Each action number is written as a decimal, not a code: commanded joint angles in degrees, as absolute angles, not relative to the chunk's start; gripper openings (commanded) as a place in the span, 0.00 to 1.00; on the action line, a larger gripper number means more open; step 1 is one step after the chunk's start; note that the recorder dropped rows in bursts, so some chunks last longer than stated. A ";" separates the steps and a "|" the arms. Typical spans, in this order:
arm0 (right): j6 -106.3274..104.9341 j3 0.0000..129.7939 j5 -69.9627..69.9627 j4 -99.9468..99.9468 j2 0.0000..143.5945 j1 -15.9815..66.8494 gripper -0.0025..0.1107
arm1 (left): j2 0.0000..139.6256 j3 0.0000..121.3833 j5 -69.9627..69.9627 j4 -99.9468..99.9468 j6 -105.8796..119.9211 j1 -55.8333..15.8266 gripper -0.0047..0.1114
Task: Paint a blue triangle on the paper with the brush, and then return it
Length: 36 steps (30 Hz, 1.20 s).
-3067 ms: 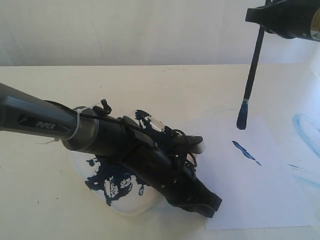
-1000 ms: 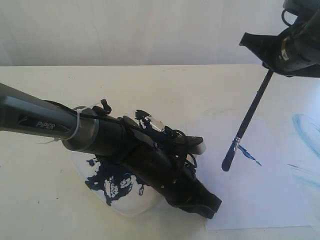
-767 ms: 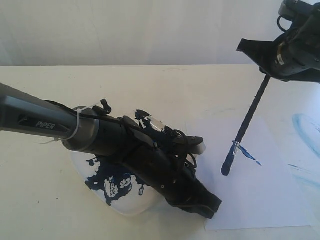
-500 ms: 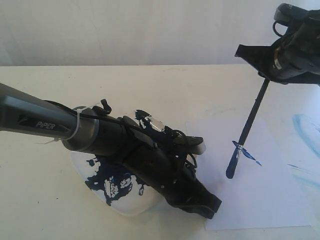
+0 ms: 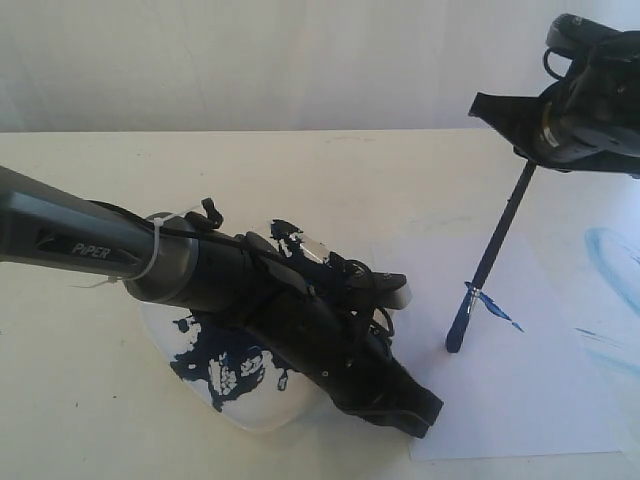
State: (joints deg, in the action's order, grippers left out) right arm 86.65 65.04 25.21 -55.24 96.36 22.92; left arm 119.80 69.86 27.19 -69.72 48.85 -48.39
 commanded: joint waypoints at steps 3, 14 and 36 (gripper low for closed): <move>90.68 65.35 25.60 -60.18 96.47 22.88 0.02 | 121.38 69.08 28.52 -69.29 47.71 -48.68 0.04; 95.93 65.35 25.59 -65.06 97.52 22.77 0.02 | 121.38 69.08 28.52 -69.29 47.71 -48.68 0.04; 107.36 65.59 27.36 -78.25 98.47 22.77 0.02 | 121.38 69.08 28.52 -69.29 47.71 -48.68 0.04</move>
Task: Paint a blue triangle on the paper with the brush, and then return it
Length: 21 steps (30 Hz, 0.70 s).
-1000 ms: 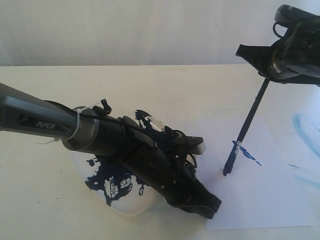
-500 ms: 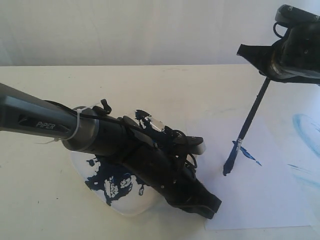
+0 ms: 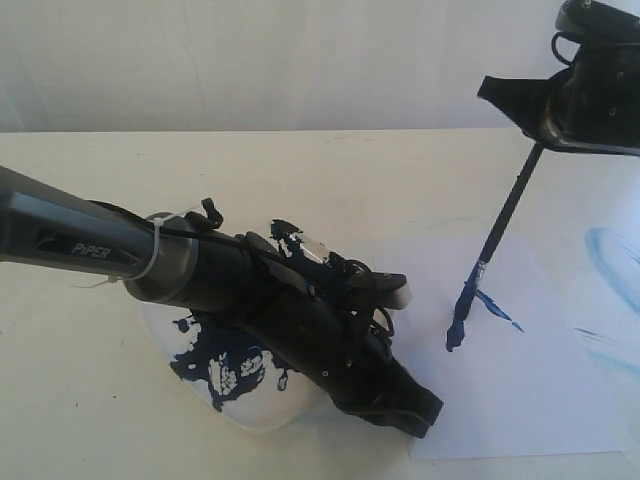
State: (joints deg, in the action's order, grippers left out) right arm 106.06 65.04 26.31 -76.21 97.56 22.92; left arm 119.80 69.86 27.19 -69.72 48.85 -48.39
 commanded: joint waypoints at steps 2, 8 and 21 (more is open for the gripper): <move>108.26 65.59 27.36 -78.64 99.08 22.77 0.02 | 121.38 69.08 28.52 -69.29 47.71 -48.68 0.04; 110.20 65.59 29.06 -81.10 99.59 22.77 0.02 | 121.38 69.08 28.72 -69.29 47.71 -48.68 0.04; 119.32 65.59 32.06 -91.76 99.59 22.77 0.02 | 121.38 69.08 28.50 -69.29 47.71 -48.68 0.04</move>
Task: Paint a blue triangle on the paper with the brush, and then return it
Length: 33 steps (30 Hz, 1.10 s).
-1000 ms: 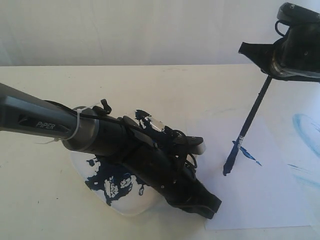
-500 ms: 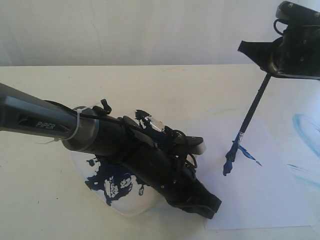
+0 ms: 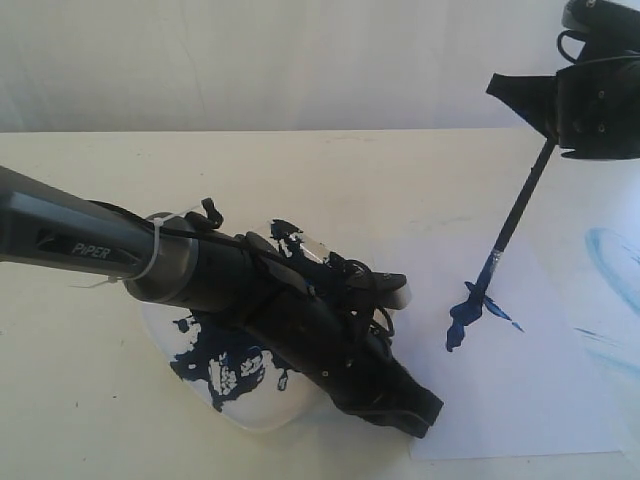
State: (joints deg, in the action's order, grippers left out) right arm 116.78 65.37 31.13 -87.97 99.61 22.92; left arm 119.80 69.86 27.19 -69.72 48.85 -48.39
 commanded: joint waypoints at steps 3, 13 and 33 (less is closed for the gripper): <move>119.95 65.59 32.77 -93.34 99.59 22.77 0.02 | 121.38 69.08 28.50 -69.29 47.71 -48.68 0.04; 119.95 65.59 33.81 -93.48 98.38 22.77 0.02 | 121.38 69.08 28.50 -69.29 47.71 -48.68 0.04; 89.85 65.95 -19.66 -93.22 89.58 11.89 0.02 | 121.38 69.08 28.19 -69.29 47.71 -48.68 0.04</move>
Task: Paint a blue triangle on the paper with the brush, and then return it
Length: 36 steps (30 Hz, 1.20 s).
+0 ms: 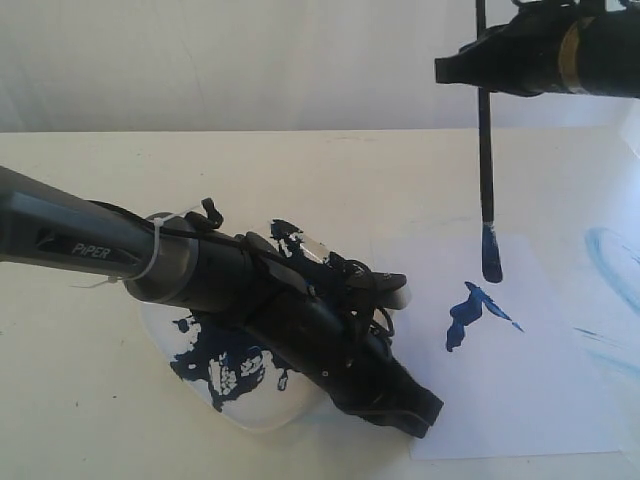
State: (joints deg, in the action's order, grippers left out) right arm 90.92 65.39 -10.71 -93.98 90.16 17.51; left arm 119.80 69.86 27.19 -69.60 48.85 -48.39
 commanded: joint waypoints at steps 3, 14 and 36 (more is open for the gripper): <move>86.32 65.64 -28.47 -87.86 89.58 7.81 0.02 | 121.38 69.08 28.19 -69.29 47.71 -48.68 0.04; 58.08 56.53 -26.83 -55.68 89.58 7.56 0.02 | 121.38 69.08 28.06 -69.29 47.71 -48.68 0.04; 53.72 56.55 -25.76 -50.83 94.76 7.56 0.02 | 121.38 69.08 28.19 -69.29 47.71 -48.68 0.04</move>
